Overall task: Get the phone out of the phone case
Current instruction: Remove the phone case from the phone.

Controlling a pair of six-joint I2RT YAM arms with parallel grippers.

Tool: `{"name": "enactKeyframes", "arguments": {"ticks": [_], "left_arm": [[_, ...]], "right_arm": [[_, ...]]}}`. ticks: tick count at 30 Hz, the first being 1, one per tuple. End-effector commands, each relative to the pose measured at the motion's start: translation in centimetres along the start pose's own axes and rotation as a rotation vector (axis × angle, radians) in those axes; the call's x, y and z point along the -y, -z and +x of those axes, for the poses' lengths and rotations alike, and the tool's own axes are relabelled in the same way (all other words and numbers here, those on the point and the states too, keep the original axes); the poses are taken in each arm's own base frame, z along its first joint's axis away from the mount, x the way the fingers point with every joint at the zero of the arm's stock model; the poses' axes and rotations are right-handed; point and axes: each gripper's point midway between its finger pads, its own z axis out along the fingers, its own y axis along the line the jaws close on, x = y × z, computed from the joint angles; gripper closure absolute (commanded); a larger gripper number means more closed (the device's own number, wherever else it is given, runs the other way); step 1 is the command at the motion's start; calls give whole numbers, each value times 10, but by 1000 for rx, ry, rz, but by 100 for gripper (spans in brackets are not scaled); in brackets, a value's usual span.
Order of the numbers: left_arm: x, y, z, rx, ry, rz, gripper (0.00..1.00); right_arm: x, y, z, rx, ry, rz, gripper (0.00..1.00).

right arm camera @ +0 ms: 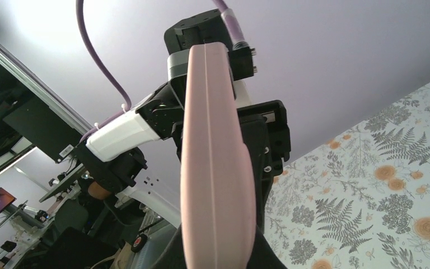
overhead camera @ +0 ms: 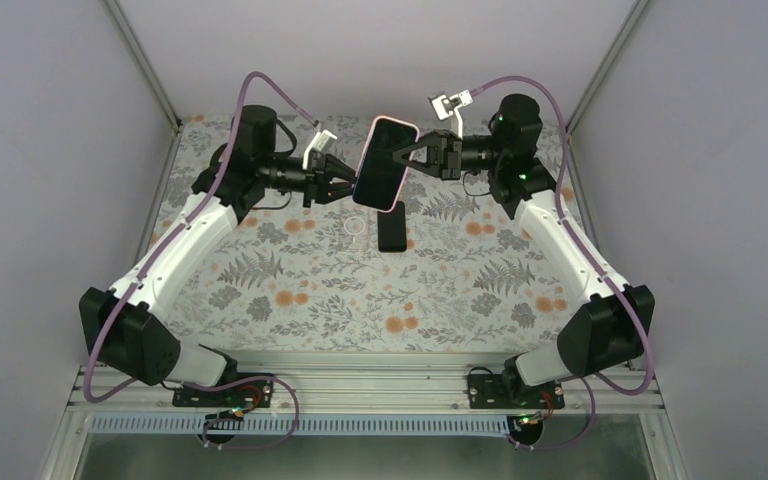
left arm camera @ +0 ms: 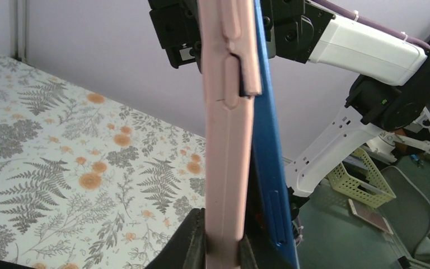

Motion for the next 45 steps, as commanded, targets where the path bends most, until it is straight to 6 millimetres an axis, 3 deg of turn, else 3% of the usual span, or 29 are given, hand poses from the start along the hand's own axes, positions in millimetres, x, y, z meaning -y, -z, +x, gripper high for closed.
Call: {"name": "enactKeyframes", "arguments": {"ticks": [1,15,30,34,40,45], "left_arm": [[5,-2,-28,38,-96,2,85],[16,-3,-48,39,-182,25,53],[19,-16,-59,39,-188,50,49],[20,-24,-46,22,-138,84,54],[13,-23,-24,26,-11,109,81],[10,-20,-18,41,47,110,94]], "right_arm": [[-20,-15,21,-93,-22,-114,96],[-20,-38,57,-192,-55,-196,96],[-22,-59,90,-253,-89,-235,96],[-22,-60,86,-255,-90,-239,96],[-11,-50,65,-217,-74,-196,96],[3,-36,43,-163,-60,-119,92]]}}
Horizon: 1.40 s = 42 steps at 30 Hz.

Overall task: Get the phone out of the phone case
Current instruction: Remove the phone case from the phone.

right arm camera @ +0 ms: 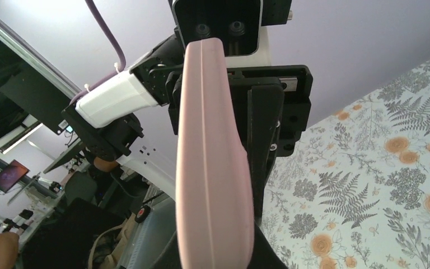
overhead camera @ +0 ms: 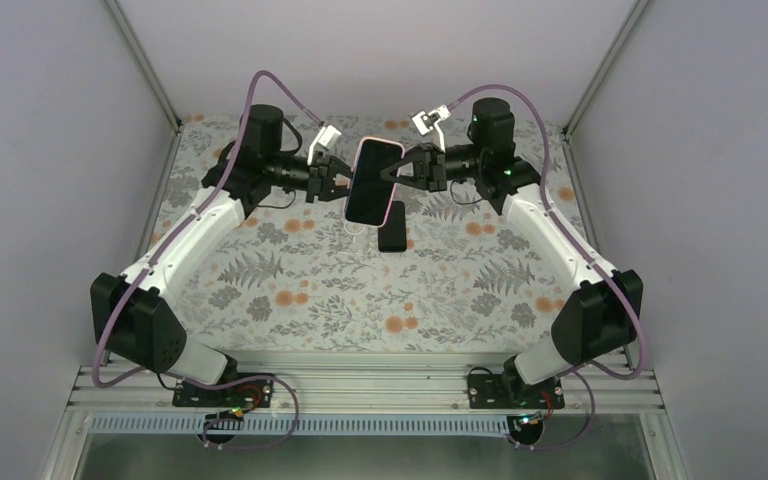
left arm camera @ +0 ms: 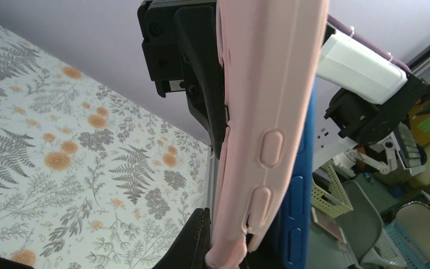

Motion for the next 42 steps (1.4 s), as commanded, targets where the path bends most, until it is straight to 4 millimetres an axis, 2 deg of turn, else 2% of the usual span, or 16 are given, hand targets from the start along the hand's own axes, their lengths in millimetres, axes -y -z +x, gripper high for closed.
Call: {"name": "enactKeyframes", "arguments": {"ticks": [1,3,8,12,14,16,21,26,34,42], "left_arm": [[18,-11,-22,63,-113,43,96],[12,-7,-22,78,-75,35,97],[-11,7,-21,133,57,8,98],[-24,17,-21,175,129,-10,98],[-28,20,-21,187,149,-26,98],[-34,22,-21,199,176,-40,98],[-56,32,-22,249,305,-96,98],[-94,44,-18,310,522,-242,98],[-126,65,1,384,762,-302,98],[-139,71,13,412,881,-338,98]], "right_arm": [[-10,-13,3,-50,-60,-64,90],[-6,-7,-5,-32,-58,-37,87],[5,9,-28,20,-26,49,56],[21,21,-42,65,30,187,35],[31,26,-46,79,58,271,26],[41,30,-47,93,80,348,21],[55,36,-46,89,155,474,19],[64,31,-45,65,255,609,19],[75,-1,-24,-45,452,787,23],[81,-37,-4,-138,596,892,24]]}}
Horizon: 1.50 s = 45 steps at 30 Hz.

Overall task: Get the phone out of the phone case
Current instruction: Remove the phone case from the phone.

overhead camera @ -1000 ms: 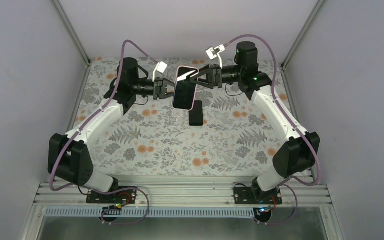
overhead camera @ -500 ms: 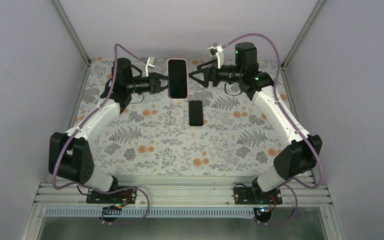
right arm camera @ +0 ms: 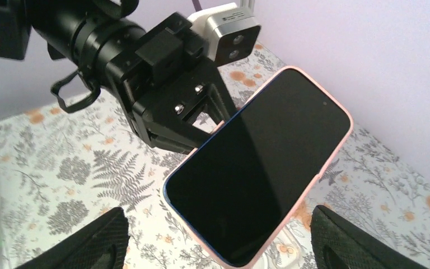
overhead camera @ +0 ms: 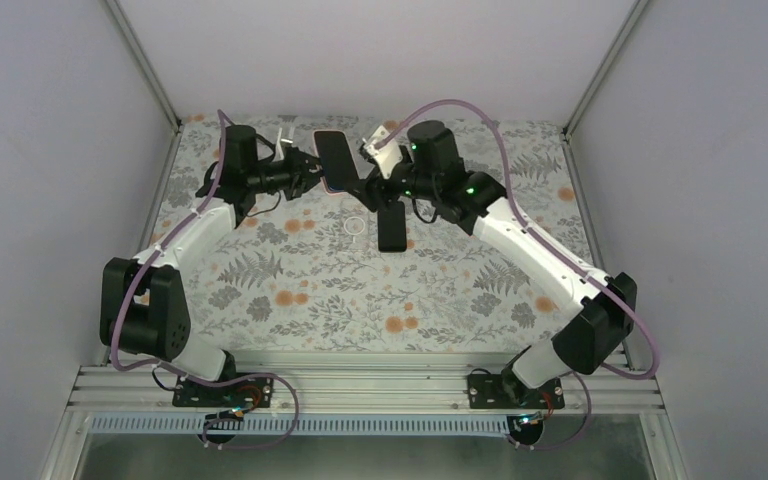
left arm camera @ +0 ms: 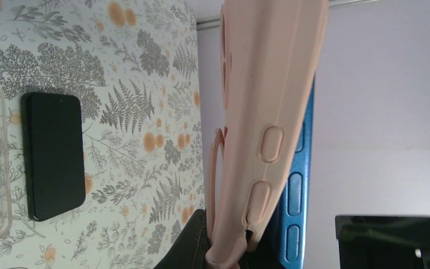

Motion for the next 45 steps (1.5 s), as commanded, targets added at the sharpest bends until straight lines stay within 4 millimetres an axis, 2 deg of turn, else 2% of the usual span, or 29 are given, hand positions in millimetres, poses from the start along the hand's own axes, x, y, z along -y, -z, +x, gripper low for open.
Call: {"name": "enactKeyframes", "arguments": {"ticks": [1,7,12,15,20,27,37,39,45], "left_arm": [[5,3,-4,18,62,11,98],[2,2,-1,8,90,15,98],[2,4,0,14,91,14,98],[3,5,0,14,92,14,98],[2,4,1,7,102,18,98],[2,3,2,-1,116,22,98],[4,4,5,-17,119,38,98],[5,4,6,-22,116,43,98],[5,4,7,-30,119,47,98]], "right_arm": [[1,-9,-3,-4,131,139,24],[-10,-32,2,-21,192,188,26],[-14,-42,2,-17,212,203,27],[-14,-45,3,-17,232,220,28],[-6,-56,20,-61,269,276,30],[-3,-59,31,-70,330,335,30],[28,-61,39,-98,429,533,33],[33,-70,48,-118,454,556,34],[44,-72,51,-128,531,636,37]]}}
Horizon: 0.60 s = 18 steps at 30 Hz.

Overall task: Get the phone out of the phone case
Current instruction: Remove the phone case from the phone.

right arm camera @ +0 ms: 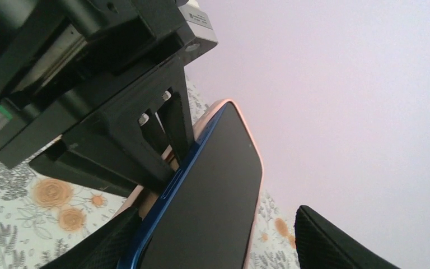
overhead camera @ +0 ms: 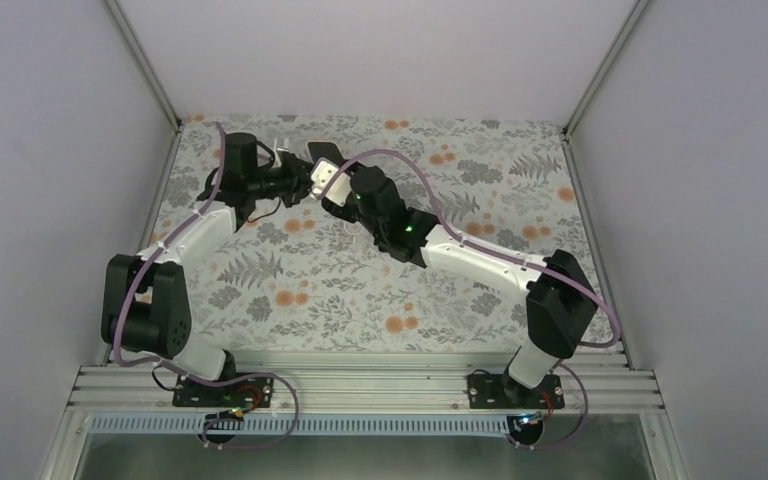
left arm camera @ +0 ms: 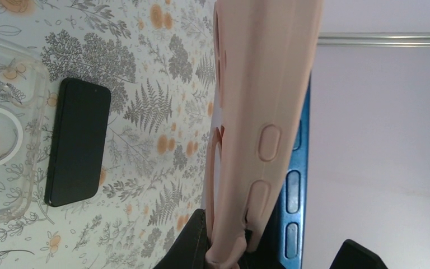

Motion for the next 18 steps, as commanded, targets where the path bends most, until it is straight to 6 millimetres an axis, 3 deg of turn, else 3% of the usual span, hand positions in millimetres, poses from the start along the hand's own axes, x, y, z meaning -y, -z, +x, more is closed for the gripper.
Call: {"name": "enactKeyframes", "arguments": {"ticks": [1,5,18], "left_arm": [[32,6,18,-90,-57,101,98],[31,5,19,-98,-56,104,98],[31,4,19,-101,-63,99,98]], "right_arm": [[19,-14,36,-114,110,159,37],[26,-14,39,-107,169,220,38],[46,-24,56,-165,184,257,56]]}}
